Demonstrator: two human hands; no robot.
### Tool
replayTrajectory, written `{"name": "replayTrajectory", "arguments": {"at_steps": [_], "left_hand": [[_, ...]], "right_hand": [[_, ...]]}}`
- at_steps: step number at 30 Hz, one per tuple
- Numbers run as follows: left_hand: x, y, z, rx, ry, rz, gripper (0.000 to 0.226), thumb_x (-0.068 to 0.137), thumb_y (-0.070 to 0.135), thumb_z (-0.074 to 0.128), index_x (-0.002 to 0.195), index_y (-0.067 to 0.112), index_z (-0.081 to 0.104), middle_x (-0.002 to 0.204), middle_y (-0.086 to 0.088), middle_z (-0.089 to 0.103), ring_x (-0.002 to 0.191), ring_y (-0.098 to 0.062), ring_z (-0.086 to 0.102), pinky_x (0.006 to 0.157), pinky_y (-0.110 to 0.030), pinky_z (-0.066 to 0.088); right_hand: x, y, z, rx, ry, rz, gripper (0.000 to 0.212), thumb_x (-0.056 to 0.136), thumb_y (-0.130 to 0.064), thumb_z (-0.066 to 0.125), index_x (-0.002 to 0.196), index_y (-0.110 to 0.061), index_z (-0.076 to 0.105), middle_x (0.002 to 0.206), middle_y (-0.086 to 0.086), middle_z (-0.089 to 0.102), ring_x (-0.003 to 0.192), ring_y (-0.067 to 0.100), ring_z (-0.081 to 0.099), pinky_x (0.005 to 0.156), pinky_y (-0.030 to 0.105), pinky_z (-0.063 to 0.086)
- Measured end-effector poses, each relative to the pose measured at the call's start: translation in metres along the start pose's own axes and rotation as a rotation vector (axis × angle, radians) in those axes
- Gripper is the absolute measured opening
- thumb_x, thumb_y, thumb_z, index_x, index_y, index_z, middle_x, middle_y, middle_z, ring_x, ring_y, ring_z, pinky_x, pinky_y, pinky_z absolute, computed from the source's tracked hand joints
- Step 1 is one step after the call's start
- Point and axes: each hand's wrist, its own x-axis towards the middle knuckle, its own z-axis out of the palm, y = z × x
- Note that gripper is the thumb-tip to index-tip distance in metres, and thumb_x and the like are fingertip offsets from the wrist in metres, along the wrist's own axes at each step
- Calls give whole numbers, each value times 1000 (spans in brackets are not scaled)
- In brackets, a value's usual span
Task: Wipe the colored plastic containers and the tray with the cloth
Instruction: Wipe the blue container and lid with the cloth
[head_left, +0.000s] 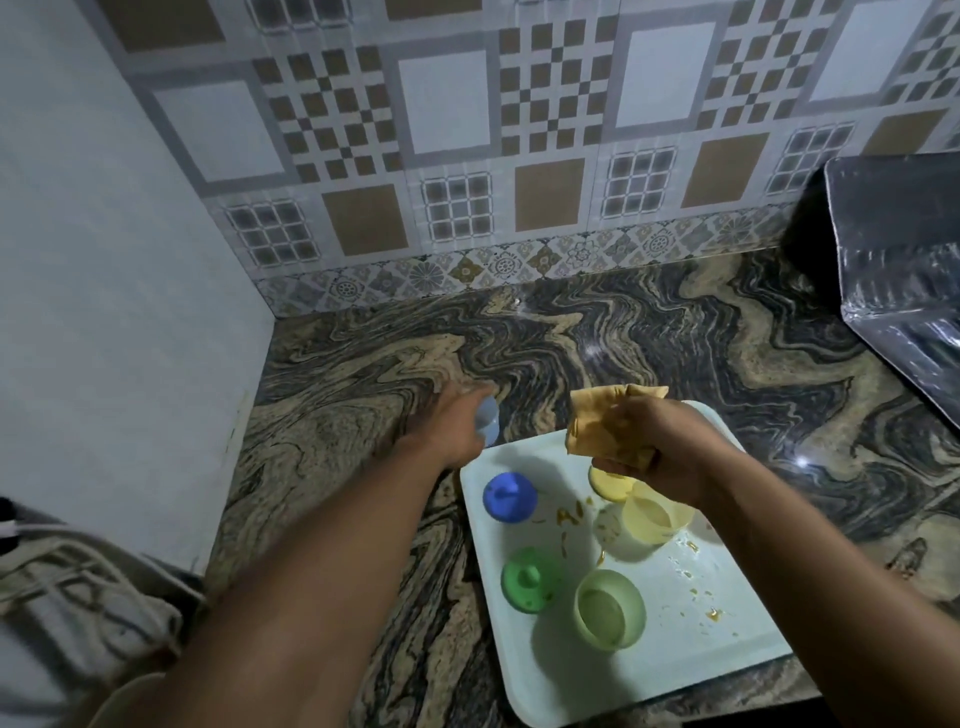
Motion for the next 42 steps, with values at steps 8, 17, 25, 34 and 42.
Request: {"name": "replayTrajectory", "arguments": {"at_steps": [8, 17, 25, 34, 42], "left_hand": [[-10, 4, -6, 149, 138, 111, 75, 89, 35, 65, 153, 35, 28, 151, -6, 27, 138, -35, 30, 96, -52, 48], [-55, 19, 28, 306, 49, 344, 38, 93, 39, 62, 129, 26, 64, 119, 0, 63, 117, -25, 54, 93, -37, 44], [-53, 23, 39, 302, 104, 338, 25, 100, 32, 56, 116, 21, 72, 114, -5, 67, 109, -31, 58, 90, -40, 45], [-57, 40, 20, -1, 535, 493, 17, 95, 14, 63, 107, 6, 71, 97, -10, 64, 95, -30, 58, 80, -45, 52], [-61, 30, 18, -141, 658, 305, 12, 87, 15, 72, 96, 7, 74, 93, -10, 68, 88, -33, 63, 76, -40, 54]], "right_hand": [[-13, -10, -10, -45, 35, -102, 30, 101, -5, 42, 93, -10, 71, 78, 13, 77, 79, 32, 72, 87, 48, 55], [-20, -7, -7, -110, -38, -104, 26, 100, -1, 43, 99, -8, 68, 81, 13, 77, 82, 32, 72, 83, 52, 57], [-22, 22, 8, -416, -155, -148, 30, 101, -13, 47, 103, -14, 77, 102, 21, 76, 94, 37, 73, 83, 46, 58], [-15, 63, 33, -886, 63, -895, 65, 77, 0, 46, 138, -18, 60, 132, 9, 66, 111, 35, 64, 83, 43, 55], [-18, 80, 19, -806, 7, -896, 53, 73, -4, 41, 102, -29, 77, 107, -6, 76, 97, 21, 70, 80, 41, 58]]}}
